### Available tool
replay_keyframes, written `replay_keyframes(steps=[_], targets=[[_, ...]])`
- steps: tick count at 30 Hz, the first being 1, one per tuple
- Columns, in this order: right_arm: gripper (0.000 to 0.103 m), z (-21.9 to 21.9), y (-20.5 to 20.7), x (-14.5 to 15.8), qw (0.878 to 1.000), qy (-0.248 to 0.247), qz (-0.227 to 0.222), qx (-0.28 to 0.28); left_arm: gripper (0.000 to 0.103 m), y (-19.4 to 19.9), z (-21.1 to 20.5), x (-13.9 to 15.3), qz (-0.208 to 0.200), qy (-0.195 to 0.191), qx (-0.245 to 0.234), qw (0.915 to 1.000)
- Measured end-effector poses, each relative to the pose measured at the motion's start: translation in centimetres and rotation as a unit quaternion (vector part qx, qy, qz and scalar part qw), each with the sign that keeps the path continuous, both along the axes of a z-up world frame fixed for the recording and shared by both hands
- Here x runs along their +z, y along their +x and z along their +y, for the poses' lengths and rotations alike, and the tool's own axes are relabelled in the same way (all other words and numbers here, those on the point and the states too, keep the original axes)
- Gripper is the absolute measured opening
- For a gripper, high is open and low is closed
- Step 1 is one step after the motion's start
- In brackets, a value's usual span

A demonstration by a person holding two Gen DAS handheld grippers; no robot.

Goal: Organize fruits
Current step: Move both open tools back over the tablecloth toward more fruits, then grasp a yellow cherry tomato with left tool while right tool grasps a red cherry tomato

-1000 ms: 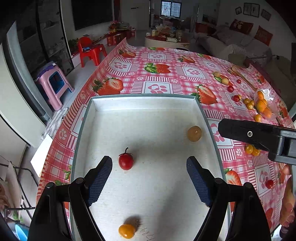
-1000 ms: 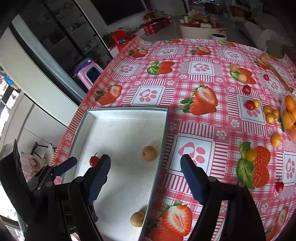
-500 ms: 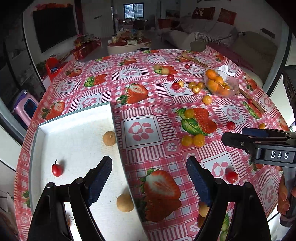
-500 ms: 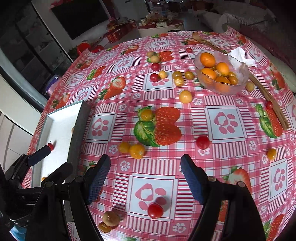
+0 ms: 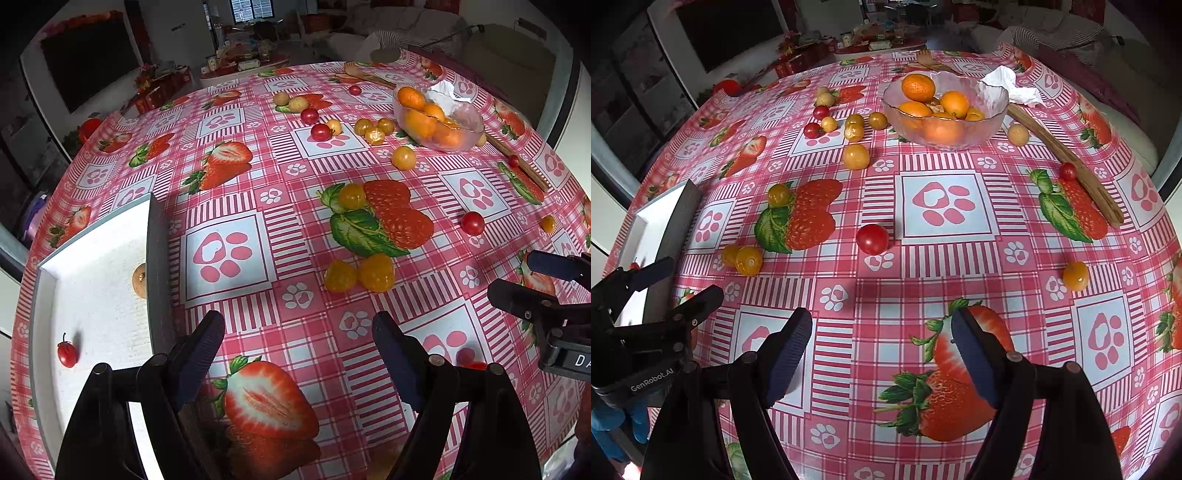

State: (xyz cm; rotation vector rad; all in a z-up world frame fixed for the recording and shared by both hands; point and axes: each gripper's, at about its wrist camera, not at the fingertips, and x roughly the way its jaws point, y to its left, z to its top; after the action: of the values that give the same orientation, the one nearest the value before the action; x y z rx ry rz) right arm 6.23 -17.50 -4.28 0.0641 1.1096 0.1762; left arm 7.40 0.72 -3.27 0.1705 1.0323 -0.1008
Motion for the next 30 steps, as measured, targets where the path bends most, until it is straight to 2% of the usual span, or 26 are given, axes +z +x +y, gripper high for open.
replay_keyframes(steps=[2,4,13,16,19,21,22,23,24,30], targets=[[0.081,0.3,0.1,-0.3,1.0,-0.007,-0.004,0.004,0.083,0.4,-0.5,-0.4,-0.001,0.005,-0.004,1.0],[0.081,0.7,0.5,-0.6,1.0,-0.016,-0.008,0.007,0.073,0.8,-1.0,-0.9,0.004,0.012,-0.011,0.9999],[0.081,2.0,2.7,-1.1,0.998,-0.056,-0.031,0.016,0.072,2.5,-1.5,-1.0,-0.004,-0.011,-0.013,0.9998],[0.079,2.1,3.5,-1.2,0.997,-0.061,-0.036,0.015,0.061,2.8,-1.7,-1.0,-0.001,-0.026,-0.016,0.9995],[0.064,2.4,4.0,-1.1,0.997,-0.063,-0.041,0.016,0.044,2.7,-2.1,-0.9,0.0,-0.037,-0.028,0.9989],[0.043,2.7,4.2,-0.9,0.997,-0.063,-0.044,0.022,0.033,2.6,-2.5,-0.9,0.0,-0.04,-0.033,0.9987],[0.038,2.9,4.2,-0.8,0.997,-0.062,-0.046,0.027,0.029,2.5,-2.6,-0.9,-0.001,-0.041,-0.035,0.9985],[0.026,3.0,4.2,-0.8,0.997,-0.061,-0.047,0.032,0.021,2.5,-2.6,-0.8,-0.002,-0.042,-0.035,0.9985],[0.023,3.0,4.1,-0.7,0.997,-0.056,-0.047,0.034,0.021,2.5,-2.6,-0.8,0.0,-0.045,-0.033,0.9984],[0.023,1.0,3.4,-0.2,0.999,0.021,-0.034,0.023,0.021,1.7,-1.5,-0.1,0.002,-0.088,-0.021,0.9959]])
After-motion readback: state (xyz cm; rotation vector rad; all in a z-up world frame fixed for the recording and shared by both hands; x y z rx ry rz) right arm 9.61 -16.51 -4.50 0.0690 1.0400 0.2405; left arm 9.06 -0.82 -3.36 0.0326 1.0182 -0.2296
